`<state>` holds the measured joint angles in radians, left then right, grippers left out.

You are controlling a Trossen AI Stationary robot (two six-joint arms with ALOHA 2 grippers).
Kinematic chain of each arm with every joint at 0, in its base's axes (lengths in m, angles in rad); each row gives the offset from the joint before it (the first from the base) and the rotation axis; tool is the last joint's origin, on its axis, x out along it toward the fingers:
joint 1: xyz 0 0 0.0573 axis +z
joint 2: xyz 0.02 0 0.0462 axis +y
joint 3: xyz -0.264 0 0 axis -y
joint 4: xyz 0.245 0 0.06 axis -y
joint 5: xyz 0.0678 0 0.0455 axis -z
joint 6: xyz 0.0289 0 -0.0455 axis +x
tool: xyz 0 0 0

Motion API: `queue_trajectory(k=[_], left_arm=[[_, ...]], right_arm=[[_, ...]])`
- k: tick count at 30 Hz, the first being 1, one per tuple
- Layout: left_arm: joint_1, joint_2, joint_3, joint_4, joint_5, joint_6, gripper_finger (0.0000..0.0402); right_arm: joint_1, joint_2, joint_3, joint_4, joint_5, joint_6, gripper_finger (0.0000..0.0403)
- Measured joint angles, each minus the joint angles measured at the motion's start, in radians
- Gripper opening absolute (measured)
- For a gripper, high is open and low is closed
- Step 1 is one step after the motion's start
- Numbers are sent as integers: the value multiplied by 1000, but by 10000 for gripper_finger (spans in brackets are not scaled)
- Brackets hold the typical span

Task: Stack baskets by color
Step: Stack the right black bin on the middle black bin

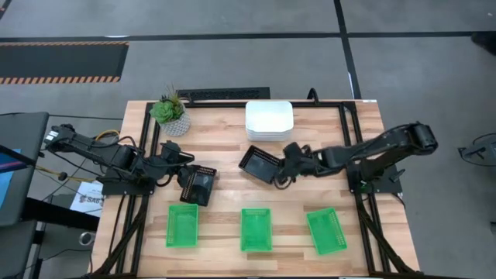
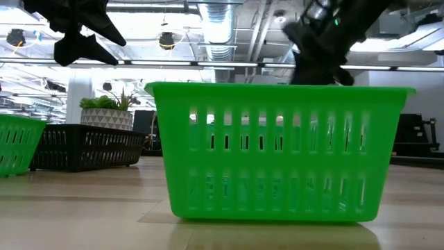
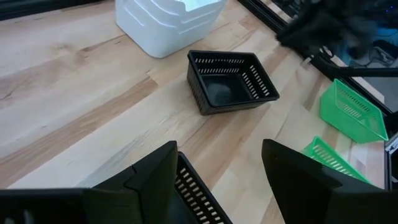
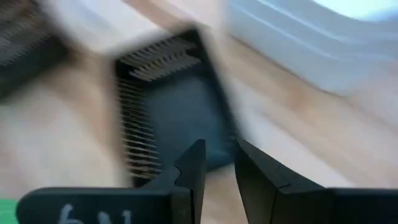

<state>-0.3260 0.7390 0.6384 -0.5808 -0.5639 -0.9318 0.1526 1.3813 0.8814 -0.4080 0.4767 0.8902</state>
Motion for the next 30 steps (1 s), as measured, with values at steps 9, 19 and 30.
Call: queue_trajectory(k=[9,19,30], left_arm=[[0,0,0,-8,-18,2,224],[0,0,0,-12,13,-11,224],[0,0,0,-12,-21,-12,224]], right_arm=[[156,158,0,533,24,-76,106],[167,338,0,771,22,-139,106],[169,356,0,750,-12,-163,106]])
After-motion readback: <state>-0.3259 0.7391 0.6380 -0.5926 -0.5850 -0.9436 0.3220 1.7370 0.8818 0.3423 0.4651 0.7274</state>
